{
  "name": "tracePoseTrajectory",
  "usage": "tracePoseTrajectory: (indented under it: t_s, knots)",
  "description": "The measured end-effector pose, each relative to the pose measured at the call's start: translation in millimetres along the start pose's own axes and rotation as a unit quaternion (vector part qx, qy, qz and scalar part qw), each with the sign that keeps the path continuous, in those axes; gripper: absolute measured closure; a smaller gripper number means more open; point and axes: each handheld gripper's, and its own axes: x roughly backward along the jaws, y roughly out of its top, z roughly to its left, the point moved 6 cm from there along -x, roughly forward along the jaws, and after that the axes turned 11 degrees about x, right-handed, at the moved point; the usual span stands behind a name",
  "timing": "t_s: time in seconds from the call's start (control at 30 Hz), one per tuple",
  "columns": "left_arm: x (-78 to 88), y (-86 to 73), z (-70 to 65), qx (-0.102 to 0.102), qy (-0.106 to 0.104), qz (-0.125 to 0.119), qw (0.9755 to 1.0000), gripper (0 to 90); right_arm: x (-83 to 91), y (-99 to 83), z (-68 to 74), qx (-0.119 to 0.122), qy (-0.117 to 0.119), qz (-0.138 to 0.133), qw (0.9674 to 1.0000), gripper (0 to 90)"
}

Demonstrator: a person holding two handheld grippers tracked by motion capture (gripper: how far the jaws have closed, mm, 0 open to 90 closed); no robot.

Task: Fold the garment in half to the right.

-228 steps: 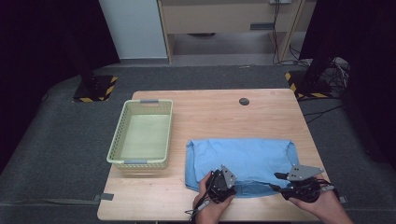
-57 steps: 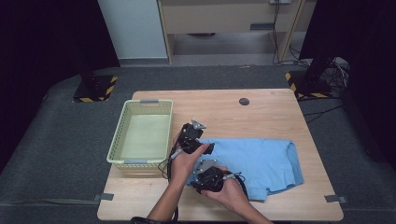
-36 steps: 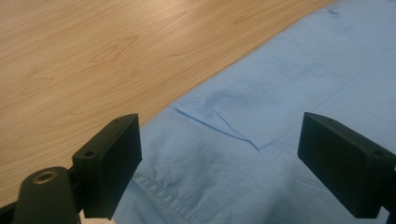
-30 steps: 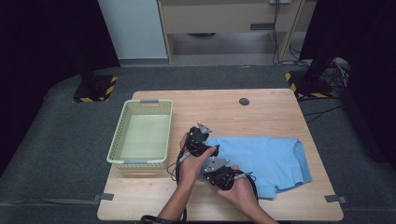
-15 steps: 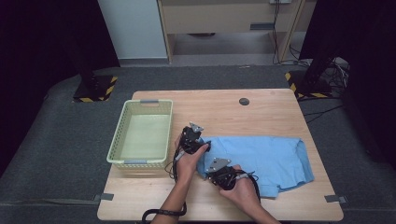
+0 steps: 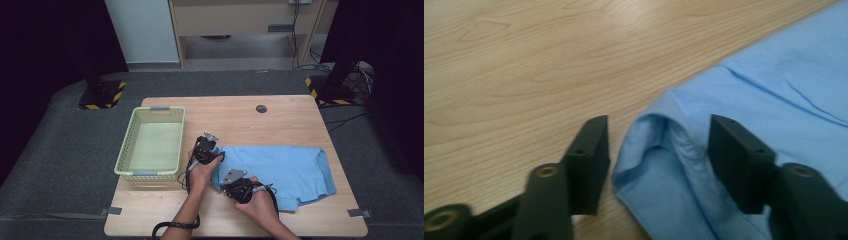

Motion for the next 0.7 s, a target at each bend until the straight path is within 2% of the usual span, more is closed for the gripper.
tracePoseTrajectory:
  t_s: [0.17, 0.3, 0.4, 0.7]
  knots:
    - [2.7, 0.4, -8.6, -0.007, -0.006, 0.003, 1.0000, 65.6, 0.6, 1.0, -0.6, 0.004, 0.004, 0.002, 1.0000, 87.2]
    - [12.3, 5.6, -14.1, -0.006, -0.015, -0.007, 0.9998, 75.7, 9.5, 3.5, 0.1, 0.010, -0.001, -0.006, 0.9999, 87.3]
    - [23.0, 10.1, -20.2, -0.006, -0.025, -0.017, 0.9995, 79.6, 19.8, 4.7, 0.1, 0.005, -0.004, -0.018, 0.9998, 87.3]
    - [54.0, 22.4, -43.3, -0.032, -0.037, -0.038, 0.9981, 81.9, 48.9, 8.1, 5.3, 0.003, -0.010, -0.047, 0.9988, 87.3]
